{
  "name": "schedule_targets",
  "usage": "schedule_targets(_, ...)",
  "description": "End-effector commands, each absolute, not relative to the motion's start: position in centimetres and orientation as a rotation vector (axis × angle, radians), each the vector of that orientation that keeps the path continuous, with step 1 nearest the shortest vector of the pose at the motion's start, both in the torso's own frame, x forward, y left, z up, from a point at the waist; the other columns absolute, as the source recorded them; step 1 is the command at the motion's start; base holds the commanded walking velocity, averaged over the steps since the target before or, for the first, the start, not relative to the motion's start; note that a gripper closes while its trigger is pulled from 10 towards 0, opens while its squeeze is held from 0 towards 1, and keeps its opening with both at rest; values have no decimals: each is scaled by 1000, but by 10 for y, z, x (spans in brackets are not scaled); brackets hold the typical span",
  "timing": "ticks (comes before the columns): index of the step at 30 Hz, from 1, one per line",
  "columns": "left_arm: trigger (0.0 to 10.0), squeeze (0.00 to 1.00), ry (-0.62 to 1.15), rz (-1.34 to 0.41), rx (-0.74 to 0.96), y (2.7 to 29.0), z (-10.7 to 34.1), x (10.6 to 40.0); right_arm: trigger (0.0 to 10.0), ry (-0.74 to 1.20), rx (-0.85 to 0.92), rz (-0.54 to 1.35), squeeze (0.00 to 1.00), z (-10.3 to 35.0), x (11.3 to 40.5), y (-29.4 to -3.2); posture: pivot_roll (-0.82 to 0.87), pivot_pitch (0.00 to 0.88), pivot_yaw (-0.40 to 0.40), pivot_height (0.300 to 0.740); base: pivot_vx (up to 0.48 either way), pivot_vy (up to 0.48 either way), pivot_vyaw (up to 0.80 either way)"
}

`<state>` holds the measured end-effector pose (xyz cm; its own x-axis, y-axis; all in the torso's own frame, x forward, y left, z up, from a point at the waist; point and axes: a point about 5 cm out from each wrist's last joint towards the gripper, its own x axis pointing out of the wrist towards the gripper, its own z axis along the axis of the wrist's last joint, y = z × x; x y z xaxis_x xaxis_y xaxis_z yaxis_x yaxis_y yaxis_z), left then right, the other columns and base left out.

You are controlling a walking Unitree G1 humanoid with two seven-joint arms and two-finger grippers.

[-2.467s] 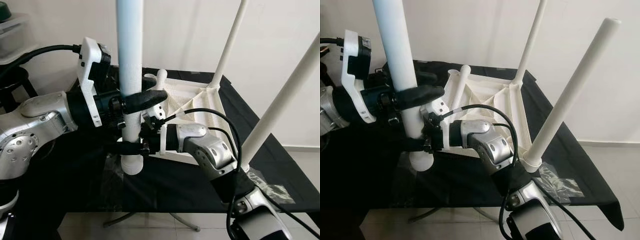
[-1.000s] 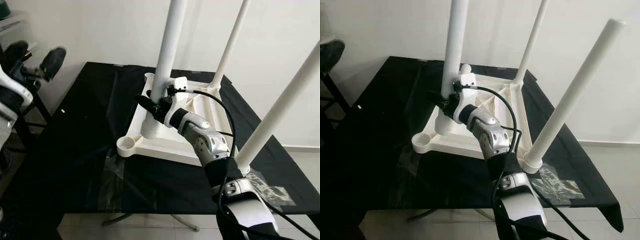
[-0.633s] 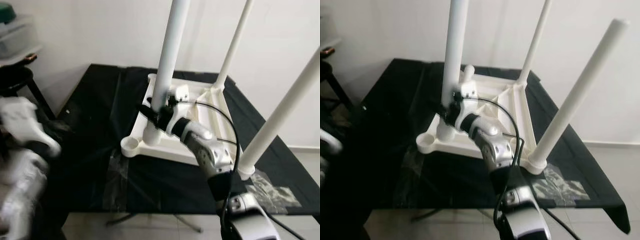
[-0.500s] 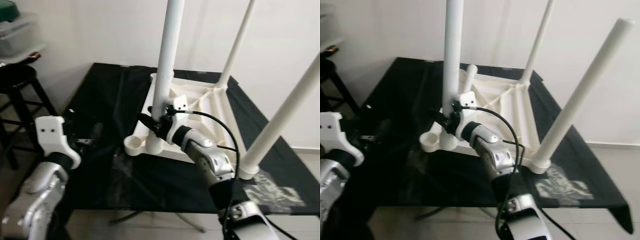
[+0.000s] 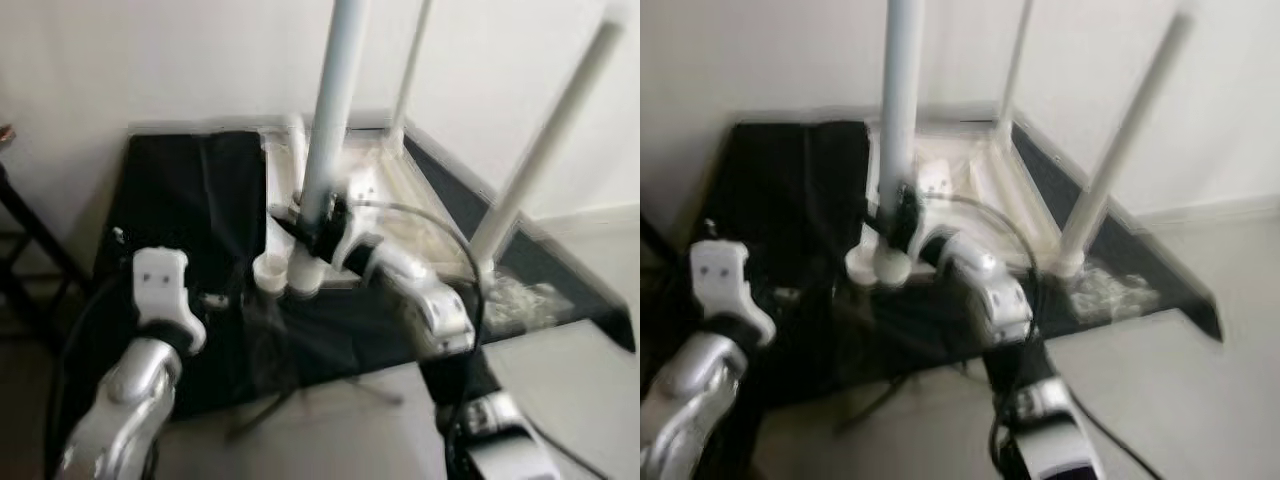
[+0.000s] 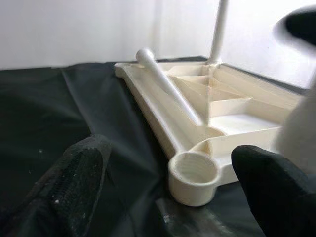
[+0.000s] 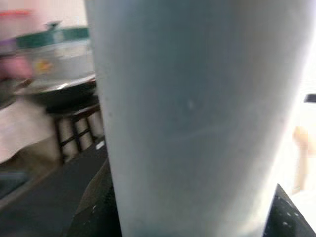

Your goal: Building children table

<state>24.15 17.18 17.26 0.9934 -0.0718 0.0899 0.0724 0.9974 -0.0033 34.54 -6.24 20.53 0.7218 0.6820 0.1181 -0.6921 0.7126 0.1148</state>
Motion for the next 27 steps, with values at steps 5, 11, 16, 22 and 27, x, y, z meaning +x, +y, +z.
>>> schedule_targets(5, 10000, 0, -66, -19, 27, 175, 163, 237, 10000, -79, 171, 793, 0, 206, 341, -54, -56, 0, -82, 740, 0, 0, -800)
schedule_targets(11, 10000, 0, -68, 40, 79, 181, 159, 233, 10000, -86, 168, 824, 0, 202, 334, -48, -54, 0, -81, 740, 0, 0, -667)
schedule_targets(16, 10000, 0, -72, 56, 96, 182, 159, 233, 10000, -95, 173, 823, 0, 202, 333, -47, -55, 0, -81, 740, 0, 192, 0)
schedule_targets(22, 10000, 0, -86, 65, 120, 181, 162, 237, 10000, -94, 186, 846, 0, 200, 329, -41, -56, 0, -81, 740, 0, 480, 0)
schedule_targets(27, 10000, 0, -91, 60, 120, 180, 162, 238, 10000, -98, 182, 848, 0, 201, 329, -40, -59, 0, -77, 740, 0, 480, 0)
